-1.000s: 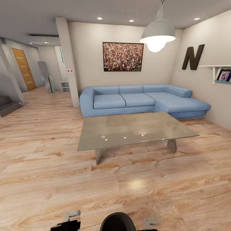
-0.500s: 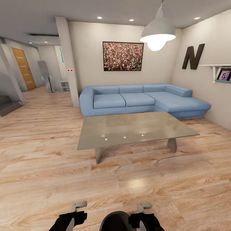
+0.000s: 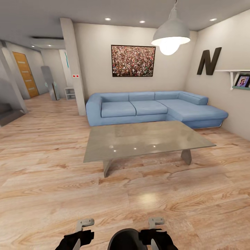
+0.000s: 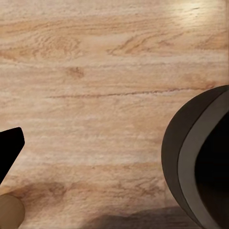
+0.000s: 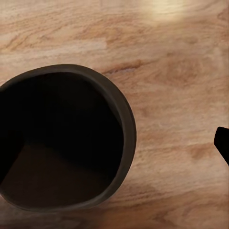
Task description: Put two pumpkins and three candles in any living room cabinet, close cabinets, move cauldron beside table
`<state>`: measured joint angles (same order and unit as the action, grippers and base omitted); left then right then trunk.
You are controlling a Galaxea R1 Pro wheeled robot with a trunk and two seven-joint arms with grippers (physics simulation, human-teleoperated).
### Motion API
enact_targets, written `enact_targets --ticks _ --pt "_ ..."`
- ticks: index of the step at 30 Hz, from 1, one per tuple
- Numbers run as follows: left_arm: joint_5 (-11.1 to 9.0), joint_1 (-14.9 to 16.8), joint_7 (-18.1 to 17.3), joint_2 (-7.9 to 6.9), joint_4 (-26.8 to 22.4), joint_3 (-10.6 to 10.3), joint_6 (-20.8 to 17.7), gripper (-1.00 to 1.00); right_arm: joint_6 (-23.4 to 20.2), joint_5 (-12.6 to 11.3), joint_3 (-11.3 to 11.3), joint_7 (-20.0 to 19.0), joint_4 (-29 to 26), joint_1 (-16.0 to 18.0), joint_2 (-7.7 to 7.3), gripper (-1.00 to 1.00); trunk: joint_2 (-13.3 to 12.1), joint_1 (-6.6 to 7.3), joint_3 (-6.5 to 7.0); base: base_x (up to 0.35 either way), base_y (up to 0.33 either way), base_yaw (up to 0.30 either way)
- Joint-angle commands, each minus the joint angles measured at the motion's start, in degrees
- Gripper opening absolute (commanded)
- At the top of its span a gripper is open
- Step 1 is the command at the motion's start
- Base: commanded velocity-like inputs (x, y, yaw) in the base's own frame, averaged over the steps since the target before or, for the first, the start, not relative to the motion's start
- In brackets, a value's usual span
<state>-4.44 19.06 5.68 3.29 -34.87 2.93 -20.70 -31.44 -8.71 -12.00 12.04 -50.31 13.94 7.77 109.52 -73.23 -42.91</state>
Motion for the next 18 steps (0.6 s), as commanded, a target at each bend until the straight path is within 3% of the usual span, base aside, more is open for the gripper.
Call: enact_targets --ticks 1,7,10,14,18 --pt "-0.48 0.01 0.22 0.05 -0.11 0.14 -0.31 1.00 -0.12 -0.59 -0.19 0.53 -0.03 0.03 -0.03 1.00 0.43 -0.21 -0.24 0.000 0.000 0.000" --pt "-0.45 0.01 0.21 0.05 0.14 0.14 -0.24 1.00 -0.04 -0.53 -0.27 0.45 0.15 0.03 -0.03 1.00 2.83 -1.53 -1.31 0.000 0.000 0.000" --pt "-0.43 0.01 0.21 0.05 0.54 -0.11 -0.21 1.00 -0.01 -0.52 -0.31 0.44 0.32 0.03 -0.03 1.00 2.83 -1.53 -1.31 0.000 0.000 0.000" --pt "-0.47 0.01 0.21 0.20 0.72 -1.75 -0.17 1.00 1.02 -0.43 -0.30 0.45 0.70 0.03 -0.03 1.00 2.83 -1.53 -1.31 0.000 0.000 0.000" --pt "-0.55 0.01 0.27 1.41 0.75 -4.69 -0.21 1.00 3.62 -0.36 -0.17 0.59 3.70 0.03 -0.03 1.00 3.24 -1.75 -1.49 0.000 0.000 0.000"
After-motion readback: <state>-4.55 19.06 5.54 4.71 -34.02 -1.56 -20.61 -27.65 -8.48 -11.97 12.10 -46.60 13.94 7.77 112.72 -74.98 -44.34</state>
